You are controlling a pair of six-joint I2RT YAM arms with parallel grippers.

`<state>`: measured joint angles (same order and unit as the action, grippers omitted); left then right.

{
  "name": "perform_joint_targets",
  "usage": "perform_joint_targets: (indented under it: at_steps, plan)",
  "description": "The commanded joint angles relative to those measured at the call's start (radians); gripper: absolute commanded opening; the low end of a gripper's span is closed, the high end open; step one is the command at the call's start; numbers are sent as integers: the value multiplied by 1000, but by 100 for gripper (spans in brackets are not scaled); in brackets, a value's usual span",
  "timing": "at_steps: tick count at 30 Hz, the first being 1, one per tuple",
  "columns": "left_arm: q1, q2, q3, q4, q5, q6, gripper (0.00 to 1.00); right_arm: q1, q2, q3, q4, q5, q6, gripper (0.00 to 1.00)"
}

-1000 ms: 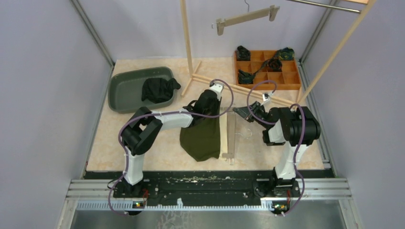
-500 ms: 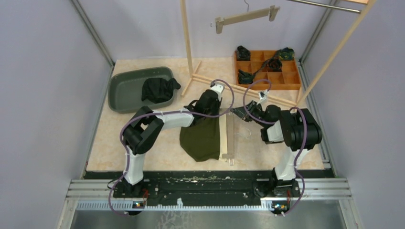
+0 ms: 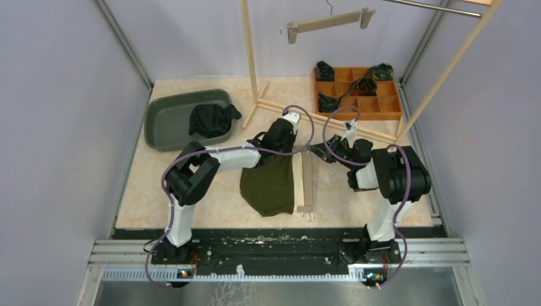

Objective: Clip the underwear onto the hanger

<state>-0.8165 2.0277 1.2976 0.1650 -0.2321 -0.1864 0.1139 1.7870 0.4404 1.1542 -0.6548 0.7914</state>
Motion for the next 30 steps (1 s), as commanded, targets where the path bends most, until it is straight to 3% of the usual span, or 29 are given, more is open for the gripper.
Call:
perform_joint_targets:
  at_steps: [1,30]
  plan:
    - [-1,31,60,-31,-19,-14,0,9,-46,5,25,-14,-72,0]
    - [1,57,133,-133,-12,-34,0,9,-64,8,-24,4,-100,0]
